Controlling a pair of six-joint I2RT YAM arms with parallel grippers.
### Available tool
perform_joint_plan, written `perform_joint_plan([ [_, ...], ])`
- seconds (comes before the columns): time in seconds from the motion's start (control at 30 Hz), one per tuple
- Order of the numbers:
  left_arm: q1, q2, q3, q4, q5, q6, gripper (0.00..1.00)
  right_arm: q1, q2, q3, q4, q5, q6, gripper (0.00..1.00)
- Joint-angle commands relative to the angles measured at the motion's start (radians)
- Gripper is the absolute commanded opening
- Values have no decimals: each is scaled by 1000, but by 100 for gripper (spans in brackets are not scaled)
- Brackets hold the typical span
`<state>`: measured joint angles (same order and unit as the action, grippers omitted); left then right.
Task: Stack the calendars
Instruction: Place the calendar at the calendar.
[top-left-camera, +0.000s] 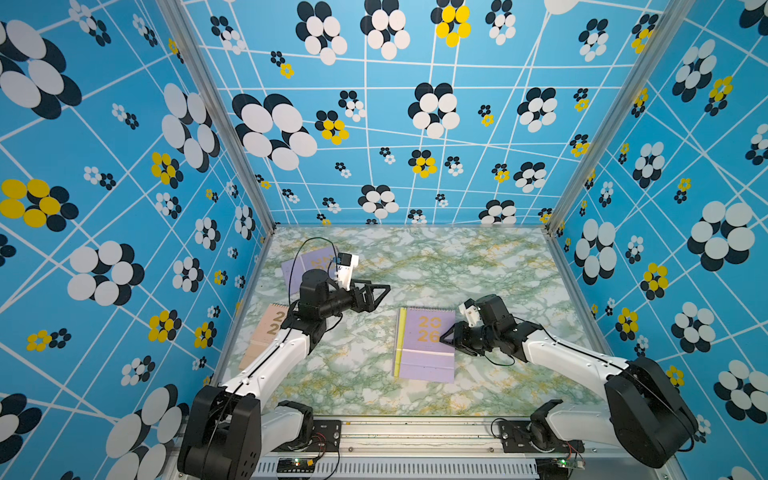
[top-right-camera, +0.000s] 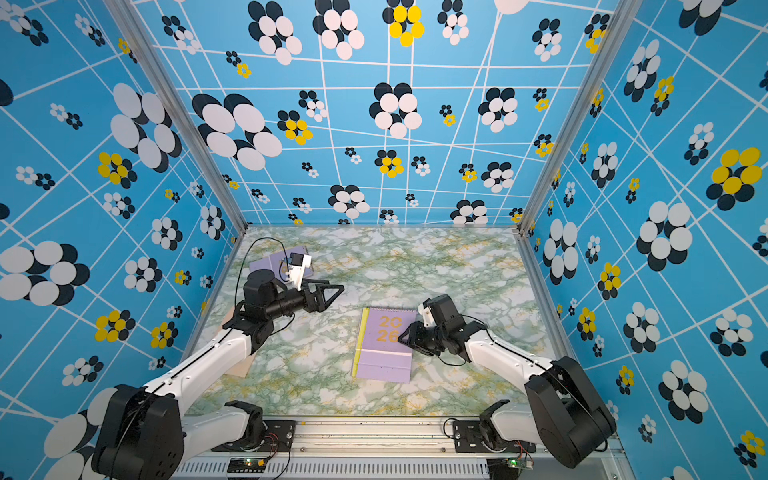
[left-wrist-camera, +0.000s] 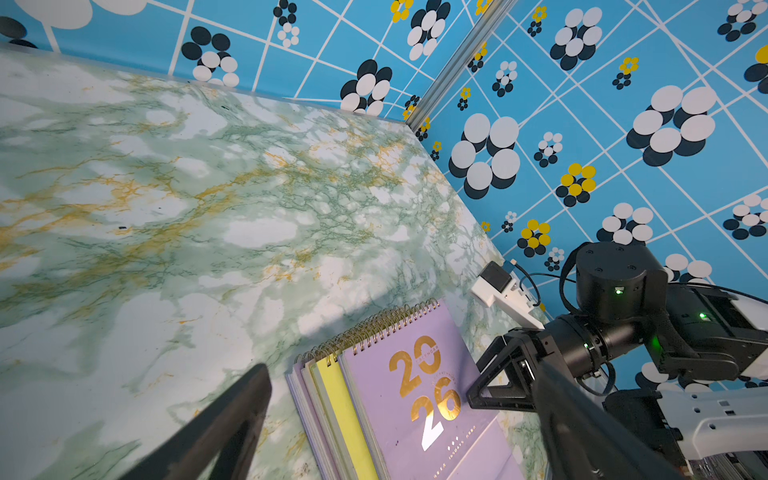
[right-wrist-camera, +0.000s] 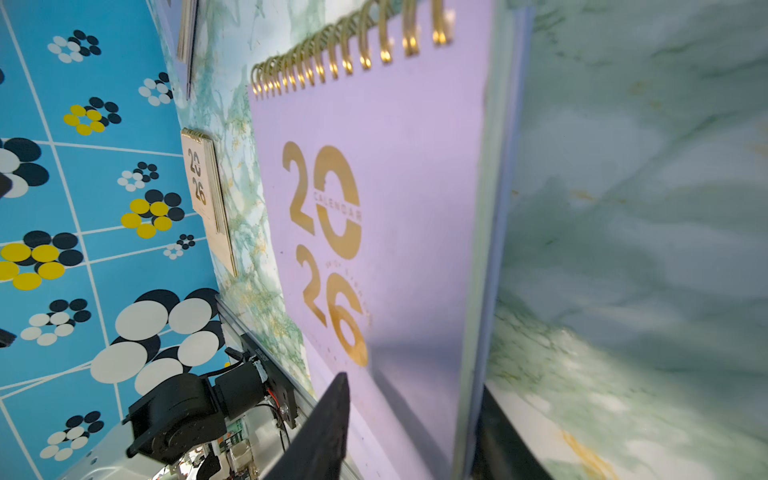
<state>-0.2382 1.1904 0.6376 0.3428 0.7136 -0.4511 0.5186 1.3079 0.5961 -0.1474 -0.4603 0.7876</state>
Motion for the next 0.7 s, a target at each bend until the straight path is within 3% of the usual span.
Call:
perform_joint_plan([
  [0.0,-8,6,25,1,8,17,100,4,9,42,-37,24,-28,49],
  [0.67,-9,5,23,2,11,20,100,46,68,121,-140,88,-47,56],
])
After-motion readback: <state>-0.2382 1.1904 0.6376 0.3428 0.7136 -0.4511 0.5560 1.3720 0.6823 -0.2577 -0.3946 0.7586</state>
